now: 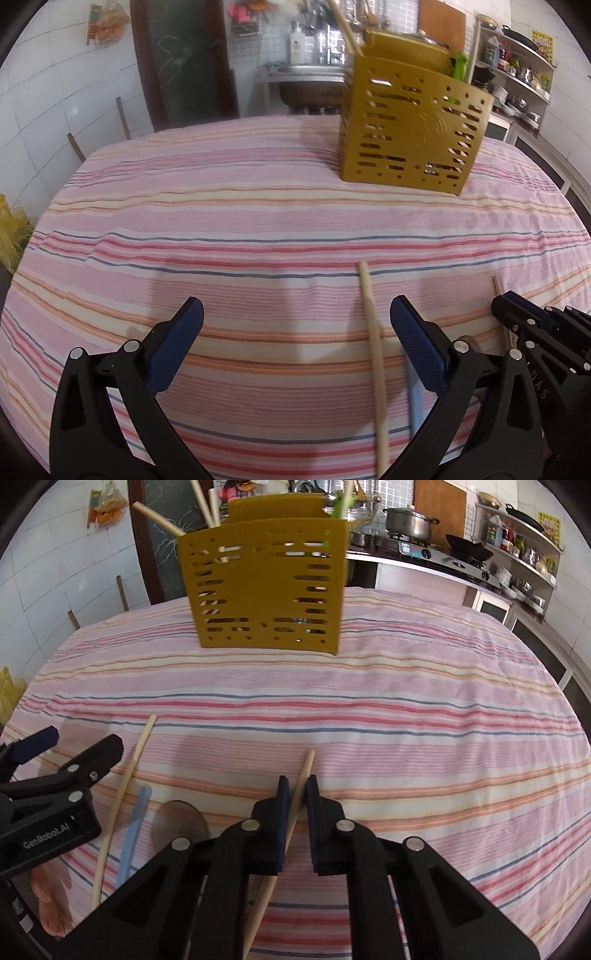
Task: Organize utensils
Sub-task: 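Grasp a chopstick with the right tool while the left tool grasps another chopstick, then carry both chopsticks up to the yellow caddy and lower them into it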
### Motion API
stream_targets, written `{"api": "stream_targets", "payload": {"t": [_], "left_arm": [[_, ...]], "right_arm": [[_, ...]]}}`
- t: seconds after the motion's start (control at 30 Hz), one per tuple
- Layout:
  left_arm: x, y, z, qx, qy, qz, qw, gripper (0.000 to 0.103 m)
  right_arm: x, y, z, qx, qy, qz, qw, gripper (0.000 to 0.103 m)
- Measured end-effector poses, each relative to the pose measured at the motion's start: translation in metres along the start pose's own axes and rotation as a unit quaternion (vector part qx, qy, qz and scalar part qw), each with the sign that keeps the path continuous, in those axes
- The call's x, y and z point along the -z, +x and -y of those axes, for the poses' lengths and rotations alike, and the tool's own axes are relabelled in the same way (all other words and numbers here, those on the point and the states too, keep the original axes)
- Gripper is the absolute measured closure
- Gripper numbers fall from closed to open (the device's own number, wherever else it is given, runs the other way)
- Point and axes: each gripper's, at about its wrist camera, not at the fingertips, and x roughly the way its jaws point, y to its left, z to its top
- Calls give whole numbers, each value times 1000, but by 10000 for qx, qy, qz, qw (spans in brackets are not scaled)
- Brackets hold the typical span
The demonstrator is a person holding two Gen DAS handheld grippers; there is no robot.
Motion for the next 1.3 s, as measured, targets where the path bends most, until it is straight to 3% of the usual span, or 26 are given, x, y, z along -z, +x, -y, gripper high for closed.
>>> {"api": "stream_targets", "payload": {"t": [0.13,0.23,0.3,0.33,0.77,1.0,1.3], "left_arm": [[2,7,8,132,35,-135,9998,6],[2,13,13,191,68,-290,9994,16],[3,17,15,218,71,-426,9988,30],[2,18,16,212,68,-434,9988,31],[-10,23,26,332,244,-508,9979,96],[-10,9,22,418,100,-199,9989,98],[-15,-53,11,329,6,869,9957,98]], "right_arm": [[-1,-1,15,24,99,-15,9999,93],[-2,-1,25,28,183,-32,9998,93],[-3,1,25,15,187,-49,9998,93],[-3,1,24,24,181,-53,9998,93],[-12,9,23,11,554,-126,9984,96],[-14,-8,27,-45,634,260,9976,97],[-17,-53,35,-104,714,1184,9903,97]]}}
